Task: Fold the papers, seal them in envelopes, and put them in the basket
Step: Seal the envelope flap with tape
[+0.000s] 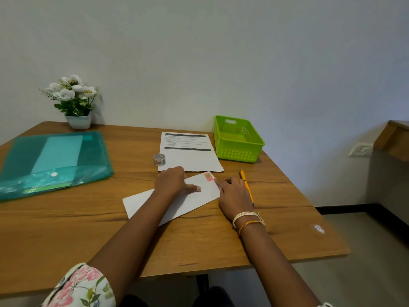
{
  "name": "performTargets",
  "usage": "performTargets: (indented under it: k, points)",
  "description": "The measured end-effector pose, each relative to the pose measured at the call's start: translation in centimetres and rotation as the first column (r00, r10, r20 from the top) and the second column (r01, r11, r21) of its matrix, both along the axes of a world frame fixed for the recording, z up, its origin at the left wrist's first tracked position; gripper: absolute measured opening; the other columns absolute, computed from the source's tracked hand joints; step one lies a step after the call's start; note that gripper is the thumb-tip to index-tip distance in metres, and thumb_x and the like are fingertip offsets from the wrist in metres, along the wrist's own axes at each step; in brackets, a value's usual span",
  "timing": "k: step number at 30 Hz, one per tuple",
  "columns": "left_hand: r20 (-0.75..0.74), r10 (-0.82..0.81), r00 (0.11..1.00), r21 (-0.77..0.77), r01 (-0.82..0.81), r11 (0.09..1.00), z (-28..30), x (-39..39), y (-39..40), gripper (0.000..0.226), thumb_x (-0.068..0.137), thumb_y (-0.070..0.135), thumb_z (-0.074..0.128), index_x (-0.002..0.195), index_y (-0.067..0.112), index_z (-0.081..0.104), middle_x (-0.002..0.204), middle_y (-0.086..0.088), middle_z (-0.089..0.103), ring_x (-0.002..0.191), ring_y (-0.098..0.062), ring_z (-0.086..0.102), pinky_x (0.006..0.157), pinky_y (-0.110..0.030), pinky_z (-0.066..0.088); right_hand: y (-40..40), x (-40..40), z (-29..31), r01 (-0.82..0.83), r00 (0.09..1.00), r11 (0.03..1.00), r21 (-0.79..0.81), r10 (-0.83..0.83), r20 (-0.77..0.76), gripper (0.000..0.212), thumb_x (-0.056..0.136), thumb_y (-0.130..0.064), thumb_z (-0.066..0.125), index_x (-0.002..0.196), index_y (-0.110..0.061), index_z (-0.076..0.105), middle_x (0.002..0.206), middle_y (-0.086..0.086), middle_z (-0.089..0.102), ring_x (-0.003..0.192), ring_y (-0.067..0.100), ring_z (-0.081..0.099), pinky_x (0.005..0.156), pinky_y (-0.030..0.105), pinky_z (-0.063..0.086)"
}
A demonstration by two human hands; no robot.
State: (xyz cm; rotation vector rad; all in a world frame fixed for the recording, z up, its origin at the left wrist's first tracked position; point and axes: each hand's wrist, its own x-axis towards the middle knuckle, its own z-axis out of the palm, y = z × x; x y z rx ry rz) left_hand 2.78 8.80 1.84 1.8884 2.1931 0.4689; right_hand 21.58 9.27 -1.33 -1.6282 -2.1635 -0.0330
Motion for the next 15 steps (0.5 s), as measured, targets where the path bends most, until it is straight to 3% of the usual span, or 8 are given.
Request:
performTargets:
  k: [3,6,8,10,11,13,15]
  points:
    - [0.131,-0.007,0.991,-0.017,0.009,1.0,0.5,-0.2,-0.3,0.047,0.073,0.057,0.072,0.082,0.011,0.064,0.077,-0.004,0.064,0.072,-0.018,0.058,0.058,-0.027,0.038,0.1,0.0,-0.1,-0.028,0.996,1.0,-0.008,0.027,-0.08,0.041,0.097,-0.018,0.038,0.135,-0.027,0.052,0.122,0.009,0.054,0.114,0.027,0.046,0.093,0.038,0.044]
    - [0.372,0.03,0.928,0.003,-0.033,0.999,1.2,-0.2,-0.6,0.037,0.078,0.042,0.073,0.066,0.01,0.061,0.064,-0.005,0.055,0.061,-0.017,0.05,0.054,-0.026,0.031,-0.3,-0.1,0.5,-0.043,0.926,0.999,-0.023,0.031,-0.376,0.037,0.095,-0.02,0.044,0.131,-0.02,0.052,0.12,0.008,0.057,0.112,0.026,0.051,0.09,0.035,0.044]
    - [0.52,0.059,0.852,0.012,-0.077,0.997,1.8,-0.1,-0.6,0.035,0.08,0.035,0.073,0.062,0.012,0.054,0.063,-0.006,0.051,0.061,-0.018,0.047,0.058,-0.027,0.033,-1.1,-0.4,1.1,-0.025,0.75,0.997,-0.078,-0.033,-0.661,0.036,0.093,-0.021,0.053,0.128,-0.015,0.05,0.118,0.005,0.059,0.108,0.021,0.055,0.085,0.03,0.044]
    - [0.622,0.108,0.776,0.005,-0.142,0.99,2.6,0.1,-0.4,0.028,0.081,0.032,0.073,0.069,0.012,0.058,0.072,-0.01,0.055,0.07,-0.023,0.054,0.065,-0.028,0.041,-2.1,-1.0,2.0,-0.096,0.501,0.962,-0.256,-0.175,-0.847,0.043,0.091,-0.024,0.059,0.131,-0.015,0.044,0.111,0.005,0.061,0.098,0.018,0.059,0.083,0.032,0.048]
    - [0.652,0.137,0.746,-0.011,-0.171,0.985,3.0,0.3,-0.3,0.025,0.082,0.033,0.073,0.079,0.01,0.063,0.083,-0.012,0.061,0.08,-0.026,0.06,0.072,-0.03,0.047,-2.4,-1.3,2.2,-0.19,0.359,0.923,-0.336,-0.253,-0.898,0.043,0.091,-0.023,0.061,0.13,-0.015,0.044,0.108,0.007,0.063,0.093,0.018,0.061,0.082,0.035,0.052]
    - [0.68,0.225,0.698,-0.063,-0.25,0.966,3.8,0.8,0.0,0.046,0.084,0.035,0.07,0.11,-0.001,0.063,0.112,-0.014,0.064,0.106,-0.03,0.061,0.091,-0.035,0.051,-3.2,-2.0,3.0,-0.429,0.119,0.822,-0.374,-0.359,-0.926,0.025,0.092,-0.014,0.058,0.116,-0.009,0.052,0.103,0.013,0.065,0.086,0.021,0.064,0.077,0.037,0.056]
    - [0.726,0.288,0.624,-0.105,-0.314,0.944,4.4,1.5,-0.2,0.057,0.083,0.034,0.071,0.123,-0.004,0.054,0.124,-0.015,0.061,0.114,-0.032,0.058,0.096,-0.039,0.049,-3.6,-2.3,3.6,-0.556,0.019,0.755,-0.349,-0.408,-0.913,0.013,0.093,-0.003,0.052,0.103,-0.001,0.06,0.107,0.019,0.066,0.092,0.029,0.065,0.081,0.04,0.056]
